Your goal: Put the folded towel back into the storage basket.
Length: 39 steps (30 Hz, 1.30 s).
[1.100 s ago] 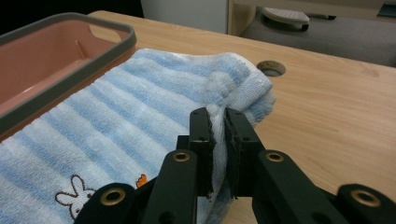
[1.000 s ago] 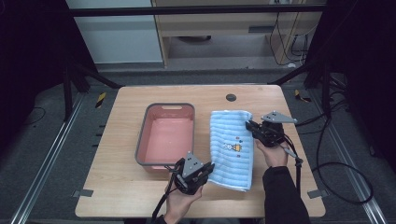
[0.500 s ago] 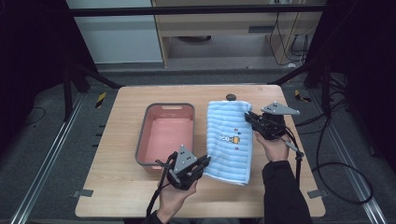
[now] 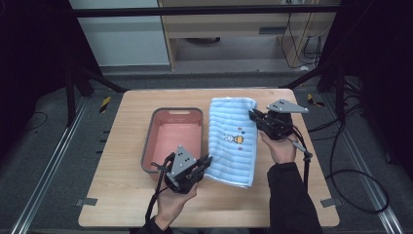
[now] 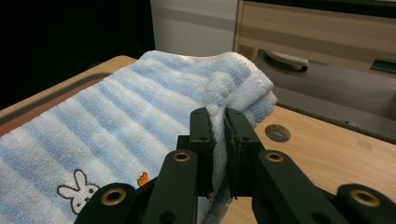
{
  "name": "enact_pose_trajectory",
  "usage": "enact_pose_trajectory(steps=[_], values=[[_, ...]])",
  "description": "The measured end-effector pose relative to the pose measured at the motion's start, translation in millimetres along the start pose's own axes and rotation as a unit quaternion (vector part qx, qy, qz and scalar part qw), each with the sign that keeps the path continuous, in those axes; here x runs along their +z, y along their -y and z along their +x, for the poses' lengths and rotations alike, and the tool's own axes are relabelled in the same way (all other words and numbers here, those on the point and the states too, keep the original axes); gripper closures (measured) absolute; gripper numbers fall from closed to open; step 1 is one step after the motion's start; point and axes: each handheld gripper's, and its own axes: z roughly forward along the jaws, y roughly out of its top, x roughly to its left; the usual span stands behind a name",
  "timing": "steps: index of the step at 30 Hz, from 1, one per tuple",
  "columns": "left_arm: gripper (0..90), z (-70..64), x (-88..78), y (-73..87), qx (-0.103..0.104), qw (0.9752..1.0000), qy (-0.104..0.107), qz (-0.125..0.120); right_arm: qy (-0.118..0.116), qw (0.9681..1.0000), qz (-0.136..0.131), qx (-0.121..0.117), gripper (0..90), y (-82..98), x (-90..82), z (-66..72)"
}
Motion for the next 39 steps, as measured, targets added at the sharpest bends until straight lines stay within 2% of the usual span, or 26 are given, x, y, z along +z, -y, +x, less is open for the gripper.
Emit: enact_pose_trajectory(steps=[5, 8, 18, 39], values=[[85.6, 7.2, -8.2, -5.5, 0.002, 0.9999, -0.007, -0.008, -0.005, 0.9999, -0.011, -0.004, 82.6, -17.1, 2.5, 6.5], [85.6, 10.1, -11.2, -6.6, 0.000, 0.9999, -0.009, -0.011, -0.008, 0.9999, -0.012, -0.006, 82.6, -21.4, 5.3, 9.2], [85.5, 31.0, -28.3, -7.5, -0.010, 0.9994, -0.026, -0.021, -0.024, 0.9995, -0.011, -0.014, 82.8, -36.8, 27.9, 28.5], [85.6, 67.6, -59.7, 3.8, -0.037, 0.9963, -0.066, -0.039, -0.050, 0.9982, -0.011, -0.032, 82.8, -61.6, 64.6, 66.4]])
